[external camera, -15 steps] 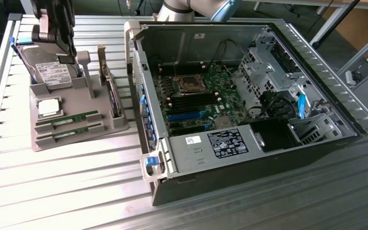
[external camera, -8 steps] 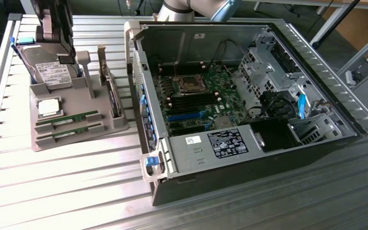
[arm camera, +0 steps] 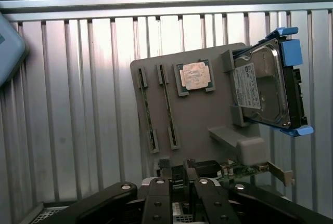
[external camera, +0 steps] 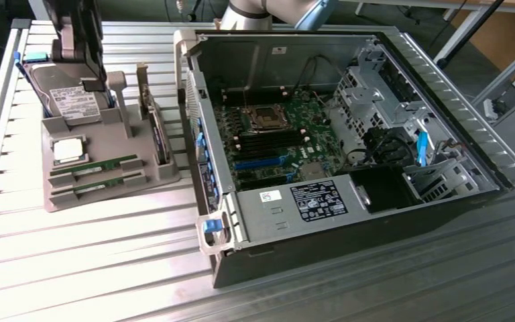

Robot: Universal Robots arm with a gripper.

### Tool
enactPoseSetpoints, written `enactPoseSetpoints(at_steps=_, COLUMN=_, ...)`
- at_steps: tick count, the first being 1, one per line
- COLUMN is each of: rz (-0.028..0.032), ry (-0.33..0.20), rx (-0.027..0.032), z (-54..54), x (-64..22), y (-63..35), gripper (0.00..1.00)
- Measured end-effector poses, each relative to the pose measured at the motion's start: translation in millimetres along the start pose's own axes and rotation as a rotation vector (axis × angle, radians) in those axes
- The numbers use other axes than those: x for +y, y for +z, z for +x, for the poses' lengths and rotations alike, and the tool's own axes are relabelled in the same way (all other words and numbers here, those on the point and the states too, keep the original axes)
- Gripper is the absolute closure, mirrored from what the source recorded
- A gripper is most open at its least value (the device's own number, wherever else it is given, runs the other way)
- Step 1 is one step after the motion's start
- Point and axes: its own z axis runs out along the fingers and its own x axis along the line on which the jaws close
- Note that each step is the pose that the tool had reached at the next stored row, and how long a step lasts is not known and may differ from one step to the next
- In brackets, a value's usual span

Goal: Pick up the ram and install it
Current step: 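Pick up the ram and move it above insertion slot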

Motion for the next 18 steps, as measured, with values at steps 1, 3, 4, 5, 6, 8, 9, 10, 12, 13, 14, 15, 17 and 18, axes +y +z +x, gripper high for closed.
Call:
enactPoseSetpoints(at_steps=1, rz=0.0000, ry=0.000, rx=0.0000, z=0.0, x=0.0, y=0.3, gripper=0.78)
enactPoseSetpoints(at_steps=3, rz=0.0000, ry=0.000, rx=0.0000, z=0.0, x=0.0, y=0.8, gripper=0.78)
enactPoseSetpoints(at_steps=4, rz=0.0000, ry=0.000, rx=0.0000, z=0.0, x=0.0, y=1.2, gripper=0.78)
enactPoseSetpoints(at_steps=5, rz=0.0000, ry=0.000, rx=0.0000, z=0.1, x=0.0, y=1.4, gripper=0.78)
enactPoseSetpoints(at_steps=6, rz=0.0000, ry=0.000, rx=0.0000, z=0.1, x=0.0, y=1.8, gripper=0.78)
enactPoseSetpoints(at_steps=8, rz=0.0000, ry=0.000, rx=0.0000, z=0.1, x=-0.1, y=2.3, gripper=0.78)
enactPoseSetpoints(at_steps=9, rz=0.0000, ry=0.000, rx=0.0000, z=0.1, x=-0.1, y=2.6, gripper=0.78)
enactPoseSetpoints(at_steps=10, rz=0.0000, ry=0.000, rx=0.0000, z=0.1, x=-0.1, y=2.9, gripper=0.78)
enactPoseSetpoints(at_steps=12, rz=0.0000, ry=0.000, rx=0.0000, z=0.1, x=-0.1, y=3.2, gripper=0.78)
enactPoseSetpoints(at_steps=13, rz=0.0000, ry=0.000, rx=0.0000, z=0.1, x=-0.1, y=3.4, gripper=0.78)
enactPoseSetpoints(at_steps=14, rz=0.0000, ry=0.000, rx=0.0000, z=0.2, x=-0.1, y=3.6, gripper=0.78)
enactPoseSetpoints(at_steps=15, rz=0.0000, ry=0.000, rx=0.0000, z=0.2, x=-0.1, y=3.9, gripper=0.78)
enactPoseSetpoints(at_steps=17, rz=0.0000, ry=0.000, rx=0.0000, z=0.2, x=-0.1, y=4.4, gripper=0.78)
enactPoseSetpoints(at_steps=18, rz=0.0000, ry=0.000, rx=0.0000, z=0.2, x=-0.1, y=4.5, gripper=0.78)
